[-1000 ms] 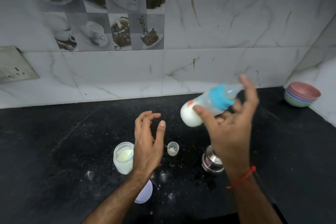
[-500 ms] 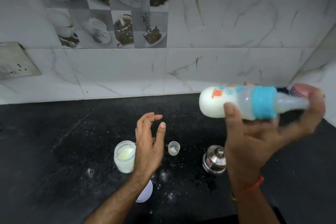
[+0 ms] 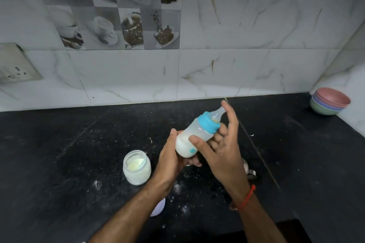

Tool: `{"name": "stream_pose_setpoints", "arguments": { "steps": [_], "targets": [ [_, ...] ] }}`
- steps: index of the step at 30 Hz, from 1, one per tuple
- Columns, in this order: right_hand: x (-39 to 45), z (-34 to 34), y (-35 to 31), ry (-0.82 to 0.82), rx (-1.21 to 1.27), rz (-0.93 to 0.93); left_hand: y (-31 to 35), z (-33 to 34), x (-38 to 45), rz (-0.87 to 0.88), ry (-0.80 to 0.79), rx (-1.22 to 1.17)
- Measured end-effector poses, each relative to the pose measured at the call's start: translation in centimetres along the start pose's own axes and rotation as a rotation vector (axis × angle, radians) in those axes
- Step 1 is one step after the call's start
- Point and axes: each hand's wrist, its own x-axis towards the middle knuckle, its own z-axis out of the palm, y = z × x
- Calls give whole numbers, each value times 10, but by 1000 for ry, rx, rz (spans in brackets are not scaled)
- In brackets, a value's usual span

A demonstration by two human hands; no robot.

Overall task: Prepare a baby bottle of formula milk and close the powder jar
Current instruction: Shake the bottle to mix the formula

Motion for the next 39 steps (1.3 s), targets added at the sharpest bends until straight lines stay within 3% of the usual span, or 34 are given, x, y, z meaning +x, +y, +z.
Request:
{"name": "stream_pose_setpoints", "arguments": {
  "steps": [4, 7, 10, 13, 15, 17, 19, 21, 24, 27, 28, 31, 33, 36, 38, 39],
  "targets": [
    [1, -8, 0, -123, -74, 19, 8, -9, 0, -285, -192, -123],
    [4, -12, -6, -132, -95, 4, 10, -11, -2, -400, -262, 1],
    [9, -15, -28, -25, -94, -98, 7, -12, 1, -302, -179, 194],
    [14, -17, -57, 298, -30, -384, 4, -17, 3, -152, -10, 193],
    [17, -20, -55, 496, -181, -577, 4, -21, 7, -118, 82, 133],
    [16, -23, -32, 442, -324, -508, 5, -25, 11, -100, 140, 118],
    [13, -24, -17, 165, -348, -219, 6, -27, 13, -83, 171, 138],
    [9, -29, -20, 124, -267, -136, 8, -29, 14, -57, 177, 159],
    [12, -33, -55, 329, -96, -379, 7, -31, 16, -15, 191, 180],
    [13, -27, -52, 523, -366, -630, 4, -28, 16, 14, 192, 197],
    [14, -26, -38, 453, -433, -572, 3, -25, 16, 26, 194, 211],
    [10, -27, -6, 13, -469, -195, 1, -20, 15, 61, 216, 240],
    [8, -28, -13, 51, -437, -218, 2, -19, 16, 78, 220, 253],
    [9, -18, -46, 267, -261, -477, 2, -22, 17, 72, 228, 243],
    [8, -15, -38, 400, -349, -639, 1, -22, 16, 69, 238, 228],
    [10, -17, -21, 380, -411, -600, 1, -21, 16, 70, 240, 231]
  ]
}}
